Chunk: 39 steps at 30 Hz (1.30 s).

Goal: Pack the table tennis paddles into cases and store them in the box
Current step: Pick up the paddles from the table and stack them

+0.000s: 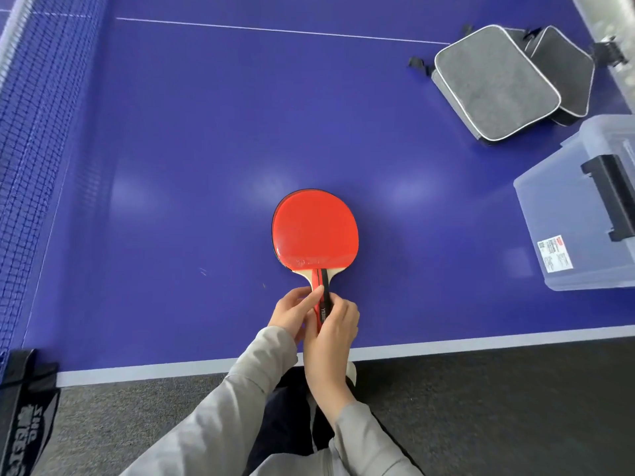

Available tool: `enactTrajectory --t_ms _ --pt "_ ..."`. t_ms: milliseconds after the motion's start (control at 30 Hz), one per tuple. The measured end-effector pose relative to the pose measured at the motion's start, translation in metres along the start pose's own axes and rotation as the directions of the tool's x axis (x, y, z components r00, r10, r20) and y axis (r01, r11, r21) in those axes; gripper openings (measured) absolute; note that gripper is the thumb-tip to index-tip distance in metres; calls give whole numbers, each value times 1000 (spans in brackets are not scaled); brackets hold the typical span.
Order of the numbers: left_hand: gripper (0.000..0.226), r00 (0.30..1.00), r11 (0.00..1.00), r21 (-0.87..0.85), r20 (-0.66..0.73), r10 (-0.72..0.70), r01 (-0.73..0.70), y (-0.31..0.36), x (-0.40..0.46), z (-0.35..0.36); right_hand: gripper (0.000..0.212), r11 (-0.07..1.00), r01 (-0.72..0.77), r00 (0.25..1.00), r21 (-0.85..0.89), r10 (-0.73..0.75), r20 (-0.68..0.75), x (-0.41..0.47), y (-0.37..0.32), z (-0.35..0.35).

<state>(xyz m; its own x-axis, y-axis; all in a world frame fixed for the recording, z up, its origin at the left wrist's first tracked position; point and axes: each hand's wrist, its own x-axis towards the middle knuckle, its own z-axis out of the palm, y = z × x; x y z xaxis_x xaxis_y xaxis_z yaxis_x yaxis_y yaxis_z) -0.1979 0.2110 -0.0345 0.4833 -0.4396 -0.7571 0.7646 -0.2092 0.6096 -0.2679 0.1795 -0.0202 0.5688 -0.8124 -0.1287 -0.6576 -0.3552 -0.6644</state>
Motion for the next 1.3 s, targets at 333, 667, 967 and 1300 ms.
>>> enactTrajectory --t_ms 333,667,967,1300 --pt "31 996 997 -8 -44 76 -76 1 3 -3 42 996 73 990 -50 -66 127 19 45 -40" --pt "20 987 971 -186 -92 131 -147 14 -4 -31 56 758 426 888 -494 -248 386 72 51 -43" --pt "12 901 958 -31 -349 256 -285 47 -31 -163 60 667 493 848 -558 -224 480 81 50 -34" --pt "5 890 969 121 -382 247 -216 59 -47 -255 62 653 490 842 -577 -184 507 83 47 -32"
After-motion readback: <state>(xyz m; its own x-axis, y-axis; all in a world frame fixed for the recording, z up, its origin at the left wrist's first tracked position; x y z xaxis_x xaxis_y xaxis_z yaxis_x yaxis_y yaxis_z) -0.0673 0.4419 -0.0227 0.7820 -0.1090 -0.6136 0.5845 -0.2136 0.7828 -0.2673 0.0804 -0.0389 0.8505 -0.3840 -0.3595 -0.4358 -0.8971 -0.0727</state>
